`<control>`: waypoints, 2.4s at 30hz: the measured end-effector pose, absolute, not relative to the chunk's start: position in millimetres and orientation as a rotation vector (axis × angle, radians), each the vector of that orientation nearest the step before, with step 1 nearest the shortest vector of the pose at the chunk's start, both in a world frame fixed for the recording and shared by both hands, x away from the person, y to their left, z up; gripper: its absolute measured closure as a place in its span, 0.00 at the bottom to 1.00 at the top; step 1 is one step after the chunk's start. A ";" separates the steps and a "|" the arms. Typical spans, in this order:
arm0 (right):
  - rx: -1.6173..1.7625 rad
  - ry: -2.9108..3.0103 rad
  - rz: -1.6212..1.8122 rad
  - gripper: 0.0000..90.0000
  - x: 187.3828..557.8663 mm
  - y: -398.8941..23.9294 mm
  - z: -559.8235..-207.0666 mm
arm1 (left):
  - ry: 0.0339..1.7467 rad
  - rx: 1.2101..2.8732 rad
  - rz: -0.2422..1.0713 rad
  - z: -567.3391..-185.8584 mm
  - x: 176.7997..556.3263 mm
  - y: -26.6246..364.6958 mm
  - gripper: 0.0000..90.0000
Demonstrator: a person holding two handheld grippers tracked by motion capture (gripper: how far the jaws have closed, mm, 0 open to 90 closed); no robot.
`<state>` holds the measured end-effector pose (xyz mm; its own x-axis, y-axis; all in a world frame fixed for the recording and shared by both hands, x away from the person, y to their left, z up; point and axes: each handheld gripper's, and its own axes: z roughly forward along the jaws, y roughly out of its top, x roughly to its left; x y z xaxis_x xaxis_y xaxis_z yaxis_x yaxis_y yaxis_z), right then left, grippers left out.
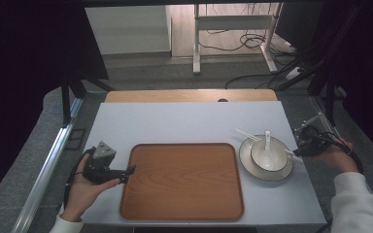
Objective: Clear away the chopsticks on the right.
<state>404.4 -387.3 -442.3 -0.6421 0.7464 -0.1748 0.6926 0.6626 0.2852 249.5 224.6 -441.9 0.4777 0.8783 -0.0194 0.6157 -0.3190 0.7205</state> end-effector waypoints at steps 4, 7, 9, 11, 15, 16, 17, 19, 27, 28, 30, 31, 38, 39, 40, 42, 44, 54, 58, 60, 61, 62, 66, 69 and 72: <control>1.135 2.619 0.246 0.72 406.8 -386.8 -448.9 | 1.221 2.050 0.497 -441.3 248.7 224.6 0.16; 1.118 2.639 0.232 0.74 408.0 -386.8 -451.6 | 1.220 2.056 0.492 -442.3 249.1 224.3 0.16; 1.085 2.670 0.217 0.76 409.4 -384.7 -454.3 | 1.219 2.058 0.492 -442.8 249.3 223.8 0.16; 1.070 2.678 0.213 0.77 410.0 -384.5 -454.6 | 1.217 2.058 0.493 -442.8 249.2 223.7 0.16; 1.037 2.705 0.190 0.80 412.6 -383.3 -454.1 | 1.219 2.056 0.496 -442.5 249.1 224.5 0.16; 1.032 2.714 0.178 0.81 413.1 -382.8 -454.1 | 1.220 2.055 0.496 -442.6 249.2 224.6 0.16; 1.020 2.722 0.168 0.82 413.7 -382.7 -454.3 | 1.220 2.055 0.496 -442.7 249.2 224.6 0.16; 1.005 2.735 0.156 0.83 414.6 -382.3 -454.7 | 1.220 2.056 0.495 -443.2 249.4 224.9 0.16; 0.961 2.769 0.127 0.87 418.4 -382.1 -457.1 | 1.219 2.055 0.489 -443.9 249.8 224.9 0.16; 0.955 2.772 0.129 0.88 418.6 -382.3 -457.2 | 1.218 2.054 0.489 -443.9 249.8 224.7 0.16; 0.944 2.775 0.139 0.90 418.7 -382.2 -457.4 | 1.218 2.056 0.489 -444.1 249.8 224.6 0.16; 0.937 2.779 0.141 0.91 418.8 -382.3 -457.3 | 1.218 2.057 0.489 -444.3 249.9 224.6 0.16; 0.924 2.776 0.172 0.93 418.0 -383.6 -457.2 | 1.222 2.055 0.494 -444.8 250.2 225.0 0.16; 0.931 2.768 0.178 0.93 417.9 -384.1 -456.7 | 1.221 2.055 0.495 -444.7 250.1 225.1 0.16; 0.950 2.744 0.191 0.93 417.9 -384.5 -456.1 | 1.221 2.054 0.496 -444.7 250.1 225.0 0.16; 0.999 2.712 0.221 0.94 417.9 -386.4 -454.2 | 1.221 2.055 0.497 -444.6 250.0 224.9 0.16; 1.021 2.701 0.237 0.94 417.5 -388.4 -452.7 | 1.220 2.055 0.498 -444.5 250.0 224.8 0.16; 1.146 2.609 0.427 0.94 408.8 -401.9 -434.8 | 1.219 2.051 0.503 -443.4 249.4 224.2 0.16; 1.156 2.581 0.508 0.94 403.0 -403.1 -426.6 | 1.220 2.051 0.505 -443.6 249.6 224.2 0.16; 1.158 2.562 0.541 0.94 399.8 -402.5 -422.7 | 1.219 2.050 0.504 -443.4 249.5 224.3 0.16; 1.166 2.548 0.559 0.94 397.8 -401.4 -420.9 | 1.219 2.051 0.505 -443.2 249.4 224.4 0.16; 1.166 2.535 0.573 0.94 395.8 -400.6 -419.2 | 1.219 2.050 0.505 -443.2 249.3 224.5 0.16; 1.164 2.492 0.655 0.94 385.7 -395.2 -413.0 | 1.221 2.048 0.506 -443.1 249.2 225.0 0.16; 1.147 2.478 0.701 0.94 378.0 -388.6 -409.4 | 1.220 2.050 0.506 -443.1 249.1 224.8 0.16; 1.112 2.469 0.739 0.94 371.0 -381.0 -406.8 | 1.218 2.050 0.506 -442.8 248.9 224.7 0.16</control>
<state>371.0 -381.0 -406.8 -0.6395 0.7640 -0.0863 0.5908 0.5601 0.5807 248.9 224.7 -442.8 0.4840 0.8749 -0.0154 0.6060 -0.3224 0.7272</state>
